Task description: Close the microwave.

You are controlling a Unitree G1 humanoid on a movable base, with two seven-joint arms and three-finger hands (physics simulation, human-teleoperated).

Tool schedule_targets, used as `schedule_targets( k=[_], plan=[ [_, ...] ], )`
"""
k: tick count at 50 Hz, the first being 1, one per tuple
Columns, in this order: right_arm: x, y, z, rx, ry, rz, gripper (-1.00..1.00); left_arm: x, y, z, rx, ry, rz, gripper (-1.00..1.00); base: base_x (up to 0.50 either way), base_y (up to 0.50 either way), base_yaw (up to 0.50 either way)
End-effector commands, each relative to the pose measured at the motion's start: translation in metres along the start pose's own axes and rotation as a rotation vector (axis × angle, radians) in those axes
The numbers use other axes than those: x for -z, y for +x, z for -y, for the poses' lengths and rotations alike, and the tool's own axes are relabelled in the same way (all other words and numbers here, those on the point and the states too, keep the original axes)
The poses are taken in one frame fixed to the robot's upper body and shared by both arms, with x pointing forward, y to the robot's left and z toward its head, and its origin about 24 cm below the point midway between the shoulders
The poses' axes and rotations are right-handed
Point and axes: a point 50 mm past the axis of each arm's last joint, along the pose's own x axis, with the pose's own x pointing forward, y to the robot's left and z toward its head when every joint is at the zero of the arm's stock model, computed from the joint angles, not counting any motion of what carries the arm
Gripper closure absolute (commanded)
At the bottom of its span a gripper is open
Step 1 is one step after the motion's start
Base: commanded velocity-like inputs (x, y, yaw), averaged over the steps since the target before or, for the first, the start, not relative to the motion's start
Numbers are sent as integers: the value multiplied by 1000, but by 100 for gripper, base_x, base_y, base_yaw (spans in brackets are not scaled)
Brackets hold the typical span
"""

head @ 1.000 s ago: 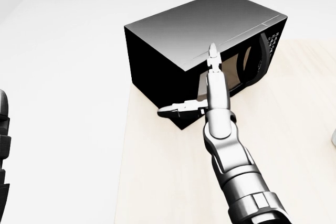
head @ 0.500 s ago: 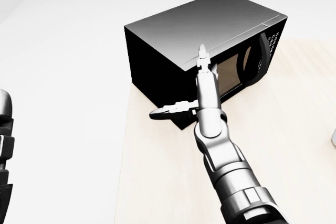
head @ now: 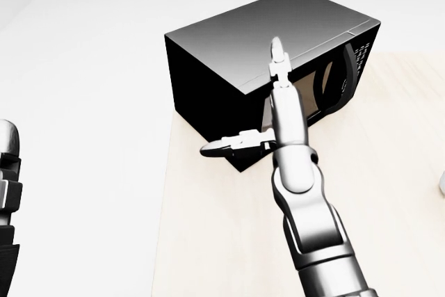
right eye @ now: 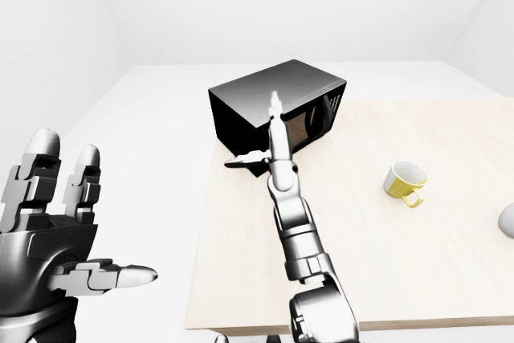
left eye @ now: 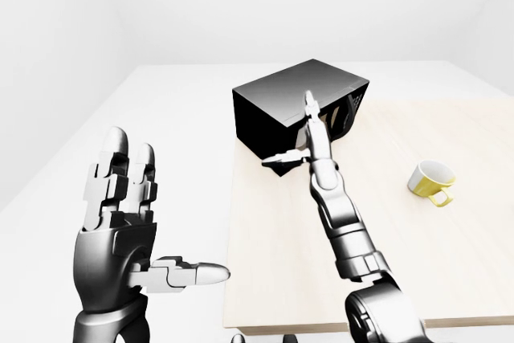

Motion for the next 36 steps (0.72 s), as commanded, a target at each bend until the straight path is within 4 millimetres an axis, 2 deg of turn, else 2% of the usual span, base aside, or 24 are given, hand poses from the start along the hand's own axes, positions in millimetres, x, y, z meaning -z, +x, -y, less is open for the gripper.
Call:
schedule_targets(
  k=[1,3,7,8,14,20,22,26,36],
  plan=[
    [-55,-50,16,-27,28,316,-100,-1,0,0,0,0,4,-100,0,0,0],
    [-55,-67,26,-12,28,340,-100,-2,0,0,1,0,6,-100,0,0,0],
    [-54,-89,37,5,18,356,-100,-2,-1,0,1,0,6,-100,0,0,0],
    [-50,-100,42,11,27,343,-100,-3,-1,-1,0,0,12,-100,0,0,0],
    [-35,-136,53,34,-3,267,-100,-3,-1,0,1,0,10,-100,0,0,0],
    [-17,-159,64,64,33,164,-100,-5,-1,-1,-1,1,17,-100,0,0,0],
    [-5,-170,68,75,62,92,-100,-5,-1,-1,-1,3,18,-100,0,0,0],
    [-9,-179,70,76,55,98,-100,-5,-2,-1,0,2,16,-100,0,0,0],
    [-13,-180,71,78,55,111,-100,-4,-1,-1,1,2,15,-100,0,0,0]
  ],
)
